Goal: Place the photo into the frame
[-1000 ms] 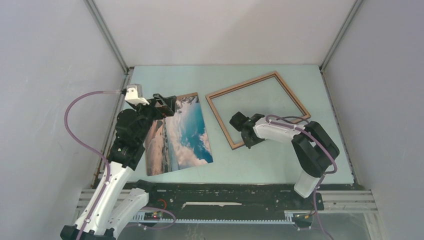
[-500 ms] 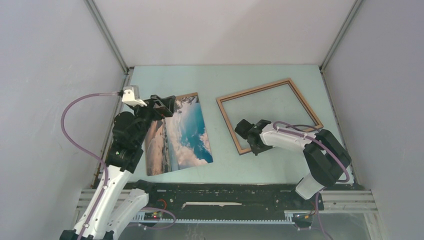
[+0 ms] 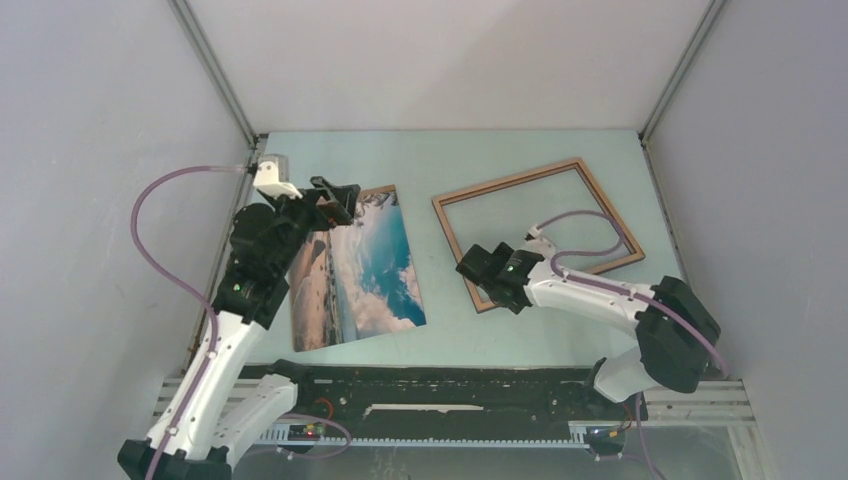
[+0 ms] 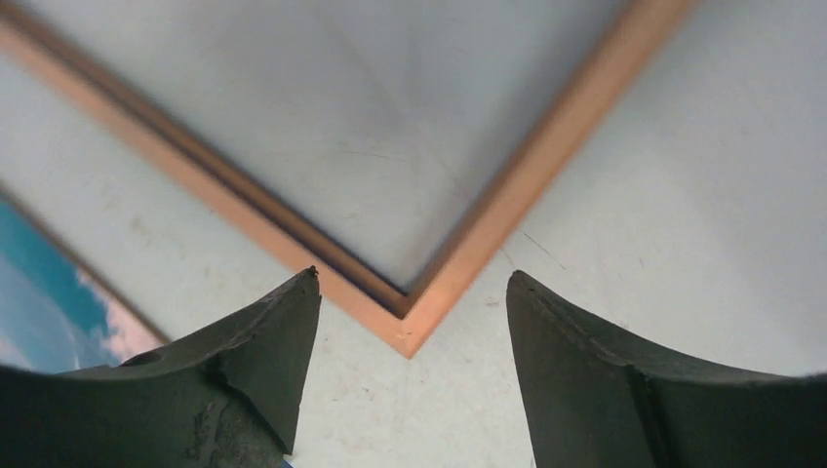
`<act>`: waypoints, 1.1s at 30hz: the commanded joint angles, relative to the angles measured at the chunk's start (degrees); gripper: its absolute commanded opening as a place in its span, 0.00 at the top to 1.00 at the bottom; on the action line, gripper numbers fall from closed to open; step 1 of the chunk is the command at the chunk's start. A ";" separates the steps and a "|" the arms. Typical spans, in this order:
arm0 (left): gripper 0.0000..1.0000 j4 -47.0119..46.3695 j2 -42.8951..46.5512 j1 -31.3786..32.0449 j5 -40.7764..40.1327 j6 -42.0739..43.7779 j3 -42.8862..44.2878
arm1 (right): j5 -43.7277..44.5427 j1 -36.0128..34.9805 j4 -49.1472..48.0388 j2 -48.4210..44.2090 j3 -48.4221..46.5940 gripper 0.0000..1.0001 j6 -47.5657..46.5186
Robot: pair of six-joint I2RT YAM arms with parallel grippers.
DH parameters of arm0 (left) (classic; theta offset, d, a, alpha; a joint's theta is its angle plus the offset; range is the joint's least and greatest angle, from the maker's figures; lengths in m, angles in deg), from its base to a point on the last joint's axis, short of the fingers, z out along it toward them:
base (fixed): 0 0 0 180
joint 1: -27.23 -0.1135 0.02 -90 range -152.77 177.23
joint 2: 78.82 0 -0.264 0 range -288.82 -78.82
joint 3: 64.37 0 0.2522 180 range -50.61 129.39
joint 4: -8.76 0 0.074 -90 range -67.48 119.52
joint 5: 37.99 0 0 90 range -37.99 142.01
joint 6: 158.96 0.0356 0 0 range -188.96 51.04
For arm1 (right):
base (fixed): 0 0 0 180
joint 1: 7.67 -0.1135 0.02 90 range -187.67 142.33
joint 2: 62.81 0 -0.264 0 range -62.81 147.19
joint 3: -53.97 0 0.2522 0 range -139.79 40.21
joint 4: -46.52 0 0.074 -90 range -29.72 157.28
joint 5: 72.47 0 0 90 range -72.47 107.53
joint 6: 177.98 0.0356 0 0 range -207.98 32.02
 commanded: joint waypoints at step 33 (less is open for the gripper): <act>0.00 12.82 -41.59 -42.81 5.39 -0.72 5.71 | -69.62 13.32 -45.32 40.70 -36.65 0.28 -62.81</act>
